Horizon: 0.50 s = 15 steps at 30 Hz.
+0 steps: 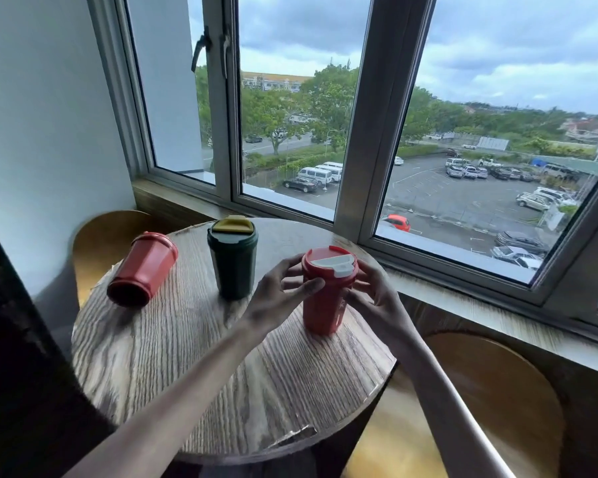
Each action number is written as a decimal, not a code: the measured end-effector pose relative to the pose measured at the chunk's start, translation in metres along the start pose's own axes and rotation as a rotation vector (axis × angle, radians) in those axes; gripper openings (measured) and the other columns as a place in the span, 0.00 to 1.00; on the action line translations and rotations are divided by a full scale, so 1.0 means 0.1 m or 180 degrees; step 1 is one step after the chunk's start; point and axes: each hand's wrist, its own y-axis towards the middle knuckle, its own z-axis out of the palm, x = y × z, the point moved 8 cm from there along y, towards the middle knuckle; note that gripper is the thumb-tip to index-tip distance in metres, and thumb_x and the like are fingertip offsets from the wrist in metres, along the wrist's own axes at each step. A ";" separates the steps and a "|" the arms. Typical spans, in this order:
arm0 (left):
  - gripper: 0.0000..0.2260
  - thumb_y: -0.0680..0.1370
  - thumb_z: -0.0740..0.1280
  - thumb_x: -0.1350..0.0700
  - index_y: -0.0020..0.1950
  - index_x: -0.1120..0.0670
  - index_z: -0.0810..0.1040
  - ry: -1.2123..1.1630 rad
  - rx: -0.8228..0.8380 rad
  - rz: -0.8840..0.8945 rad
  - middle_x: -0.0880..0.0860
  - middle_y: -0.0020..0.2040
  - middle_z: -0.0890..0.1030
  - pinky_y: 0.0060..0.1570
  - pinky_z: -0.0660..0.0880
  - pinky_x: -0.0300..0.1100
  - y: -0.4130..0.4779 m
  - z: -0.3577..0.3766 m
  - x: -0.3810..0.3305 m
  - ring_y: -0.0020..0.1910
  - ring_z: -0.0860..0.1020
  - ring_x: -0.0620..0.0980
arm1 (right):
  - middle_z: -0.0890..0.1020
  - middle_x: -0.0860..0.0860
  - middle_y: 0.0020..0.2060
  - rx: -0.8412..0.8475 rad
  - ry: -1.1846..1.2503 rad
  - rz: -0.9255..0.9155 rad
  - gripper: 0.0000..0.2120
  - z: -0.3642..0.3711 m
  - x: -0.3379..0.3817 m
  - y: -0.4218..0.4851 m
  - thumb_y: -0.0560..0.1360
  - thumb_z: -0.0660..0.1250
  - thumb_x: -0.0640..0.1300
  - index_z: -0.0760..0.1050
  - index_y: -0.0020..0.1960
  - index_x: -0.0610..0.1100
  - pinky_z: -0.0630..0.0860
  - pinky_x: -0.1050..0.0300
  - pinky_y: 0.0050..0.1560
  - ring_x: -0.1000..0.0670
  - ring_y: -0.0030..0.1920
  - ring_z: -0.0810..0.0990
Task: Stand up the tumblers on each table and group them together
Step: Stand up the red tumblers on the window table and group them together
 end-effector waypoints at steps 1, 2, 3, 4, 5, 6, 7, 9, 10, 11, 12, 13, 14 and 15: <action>0.31 0.66 0.72 0.42 0.68 0.46 0.70 0.0073 -0.0048 -0.0005 0.47 0.57 0.79 0.51 0.77 0.35 -0.02 -0.02 -0.01 0.54 0.78 0.40 | 0.79 0.49 0.59 -0.0005 0.0054 0.0044 0.28 0.03 0.00 -0.04 0.72 0.73 0.46 0.67 0.68 0.45 0.77 0.61 0.57 0.50 0.60 0.78; 0.29 0.67 0.73 0.43 0.66 0.47 0.72 0.0167 -0.0101 -0.0007 0.47 0.57 0.79 0.49 0.78 0.34 -0.04 -0.04 -0.01 0.53 0.78 0.40 | 0.78 0.48 0.59 -0.0089 0.0070 0.0070 0.27 0.04 0.02 -0.08 0.72 0.72 0.42 0.67 0.68 0.43 0.77 0.65 0.53 0.50 0.59 0.78; 0.26 0.69 0.73 0.45 0.64 0.48 0.73 0.0277 -0.0167 -0.0004 0.47 0.56 0.80 0.48 0.78 0.34 -0.08 -0.09 -0.01 0.52 0.79 0.40 | 0.77 0.48 0.58 -0.0324 0.0000 0.0089 0.26 0.03 0.05 -0.14 0.72 0.72 0.41 0.67 0.67 0.42 0.77 0.66 0.49 0.52 0.57 0.78; 0.22 0.70 0.73 0.46 0.62 0.50 0.75 0.0366 -0.0245 0.0002 0.49 0.55 0.81 0.47 0.78 0.33 -0.12 -0.14 -0.02 0.51 0.80 0.40 | 0.77 0.49 0.55 -0.0693 -0.0154 0.0068 0.24 0.00 0.10 -0.21 0.71 0.73 0.41 0.69 0.64 0.43 0.76 0.65 0.45 0.56 0.53 0.78; 0.19 0.71 0.72 0.48 0.60 0.51 0.76 0.0428 -0.0323 0.0017 0.49 0.54 0.82 0.45 0.77 0.32 -0.17 -0.21 -0.02 0.50 0.80 0.40 | 0.77 0.51 0.51 -0.1106 -0.0296 -0.0019 0.20 -0.03 0.18 -0.31 0.71 0.73 0.42 0.70 0.60 0.45 0.75 0.65 0.42 0.59 0.49 0.78; 0.17 0.72 0.72 0.49 0.59 0.51 0.77 0.0484 -0.0395 0.0039 0.48 0.53 0.82 0.44 0.77 0.30 -0.24 -0.29 -0.04 0.49 0.80 0.39 | 0.77 0.52 0.47 -0.1445 -0.0403 -0.0179 0.16 -0.02 0.28 -0.43 0.71 0.73 0.42 0.71 0.56 0.48 0.74 0.64 0.40 0.61 0.45 0.77; 0.15 0.73 0.71 0.49 0.58 0.51 0.77 0.0563 -0.0473 0.0078 0.46 0.51 0.81 0.42 0.76 0.29 -0.32 -0.39 -0.07 0.48 0.79 0.37 | 0.76 0.54 0.43 -0.1622 -0.0446 -0.0378 0.13 0.03 0.41 -0.52 0.71 0.72 0.43 0.72 0.52 0.49 0.72 0.64 0.38 0.60 0.43 0.77; 0.13 0.74 0.69 0.49 0.57 0.50 0.77 0.0778 -0.0703 0.0191 0.44 0.49 0.81 0.40 0.76 0.28 -0.48 -0.67 -0.09 0.45 0.79 0.36 | 0.77 0.54 0.40 -0.1438 -0.0395 -0.0659 0.08 0.29 0.64 -0.60 0.70 0.68 0.47 0.72 0.47 0.50 0.71 0.67 0.36 0.58 0.39 0.76; 0.12 0.75 0.69 0.49 0.56 0.49 0.77 0.0875 -0.0857 0.0249 0.43 0.48 0.81 0.40 0.76 0.29 -0.57 -0.85 -0.10 0.44 0.80 0.37 | 0.78 0.54 0.39 -0.1195 -0.0373 -0.0735 0.08 0.46 0.73 -0.59 0.70 0.67 0.49 0.72 0.47 0.51 0.71 0.69 0.35 0.57 0.39 0.77; 0.10 0.75 0.69 0.49 0.55 0.49 0.78 0.0951 -0.1043 0.0312 0.44 0.47 0.81 0.40 0.76 0.29 -0.66 -1.04 -0.12 0.44 0.80 0.37 | 0.78 0.54 0.39 -0.0923 -0.0392 -0.0791 0.07 0.65 0.80 -0.55 0.70 0.67 0.49 0.72 0.47 0.53 0.72 0.69 0.35 0.56 0.39 0.77; 0.09 0.75 0.69 0.50 0.54 0.49 0.78 0.1021 -0.1248 0.0355 0.44 0.46 0.81 0.39 0.76 0.29 -0.74 -1.25 -0.11 0.43 0.80 0.36 | 0.78 0.55 0.39 -0.0643 -0.0410 -0.0839 0.08 0.83 0.86 -0.48 0.70 0.67 0.50 0.72 0.48 0.54 0.73 0.67 0.36 0.56 0.39 0.78; 0.08 0.75 0.69 0.51 0.53 0.49 0.78 0.1101 -0.1462 0.0376 0.44 0.45 0.81 0.38 0.75 0.28 -0.83 -1.47 -0.11 0.43 0.79 0.36 | 0.78 0.56 0.39 -0.0352 -0.0388 -0.0873 0.08 1.01 0.90 -0.41 0.70 0.67 0.51 0.72 0.49 0.55 0.74 0.64 0.37 0.55 0.40 0.78; 0.07 0.75 0.70 0.51 0.52 0.49 0.79 0.1176 -0.1678 0.0368 0.43 0.45 0.81 0.37 0.74 0.28 -0.90 -1.68 -0.10 0.43 0.79 0.36 | 0.78 0.56 0.40 -0.0047 -0.0330 -0.0880 0.10 1.21 0.93 -0.33 0.70 0.66 0.53 0.72 0.51 0.54 0.76 0.62 0.38 0.55 0.42 0.79; 0.06 0.75 0.70 0.51 0.50 0.48 0.79 0.1264 -0.1891 0.0347 0.43 0.45 0.81 0.37 0.75 0.30 -0.97 -1.90 -0.06 0.42 0.80 0.38 | 0.78 0.56 0.41 0.0268 -0.0283 -0.0848 0.13 1.42 0.94 -0.24 0.70 0.66 0.56 0.71 0.52 0.54 0.77 0.61 0.40 0.55 0.43 0.79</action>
